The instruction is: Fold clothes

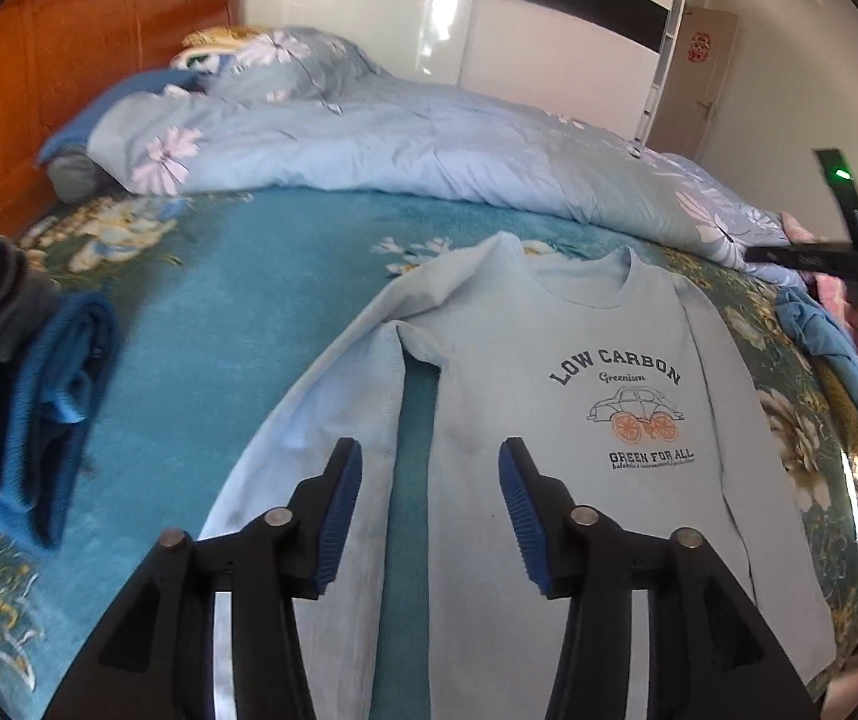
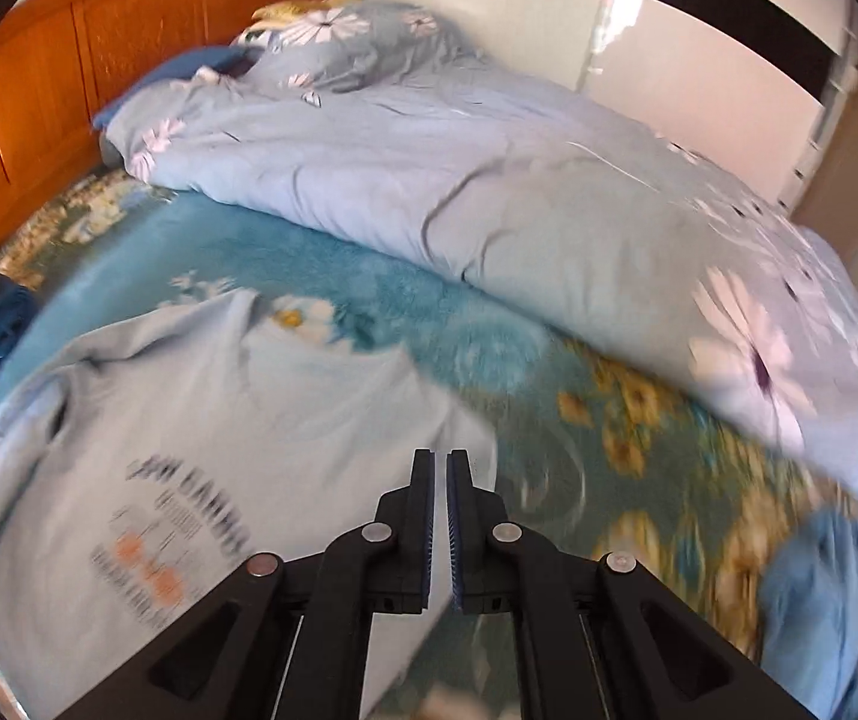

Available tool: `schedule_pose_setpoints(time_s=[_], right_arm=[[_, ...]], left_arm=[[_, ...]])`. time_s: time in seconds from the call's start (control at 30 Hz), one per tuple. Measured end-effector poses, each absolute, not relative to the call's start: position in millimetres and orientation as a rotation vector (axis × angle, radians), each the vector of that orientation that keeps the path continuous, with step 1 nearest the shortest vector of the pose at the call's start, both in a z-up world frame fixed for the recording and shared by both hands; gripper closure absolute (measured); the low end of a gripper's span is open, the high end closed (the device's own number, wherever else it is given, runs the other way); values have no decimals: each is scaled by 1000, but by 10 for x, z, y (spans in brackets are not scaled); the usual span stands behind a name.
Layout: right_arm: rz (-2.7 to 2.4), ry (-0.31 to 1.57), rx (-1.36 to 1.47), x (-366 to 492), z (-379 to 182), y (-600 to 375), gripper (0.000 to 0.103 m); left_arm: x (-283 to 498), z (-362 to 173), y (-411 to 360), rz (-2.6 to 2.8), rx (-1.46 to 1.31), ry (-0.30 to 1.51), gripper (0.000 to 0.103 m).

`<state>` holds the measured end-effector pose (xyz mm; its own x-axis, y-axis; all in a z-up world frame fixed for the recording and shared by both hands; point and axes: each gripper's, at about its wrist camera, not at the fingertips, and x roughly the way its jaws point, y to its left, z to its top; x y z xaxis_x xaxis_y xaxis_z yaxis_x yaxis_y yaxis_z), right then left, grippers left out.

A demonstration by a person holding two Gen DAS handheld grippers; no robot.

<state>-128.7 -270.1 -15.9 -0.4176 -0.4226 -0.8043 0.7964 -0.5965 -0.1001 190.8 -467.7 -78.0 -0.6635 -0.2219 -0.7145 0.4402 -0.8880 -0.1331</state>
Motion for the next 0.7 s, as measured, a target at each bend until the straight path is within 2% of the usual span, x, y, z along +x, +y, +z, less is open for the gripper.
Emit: schedule_pose_setpoints(time_s=[0.1,0.27,0.37,0.7], right_arm=[[-2079,502,1058,-781,-240,-2214,88],[-2050,428,1194,96,-591,-1595,85],[-2048,373,1256,456,-762,-1426,77],[-2008,280,1355,927,-1126,-1233,76]], left_arm=[[2041,-725,-4501,-2544,1006,427,44],[2217,-638,-4177,-2614,1041,400,37],[2319,-598,-4018,-2646,1063,382,35],[2599,-380,-3764,-2686,1051,354,33]])
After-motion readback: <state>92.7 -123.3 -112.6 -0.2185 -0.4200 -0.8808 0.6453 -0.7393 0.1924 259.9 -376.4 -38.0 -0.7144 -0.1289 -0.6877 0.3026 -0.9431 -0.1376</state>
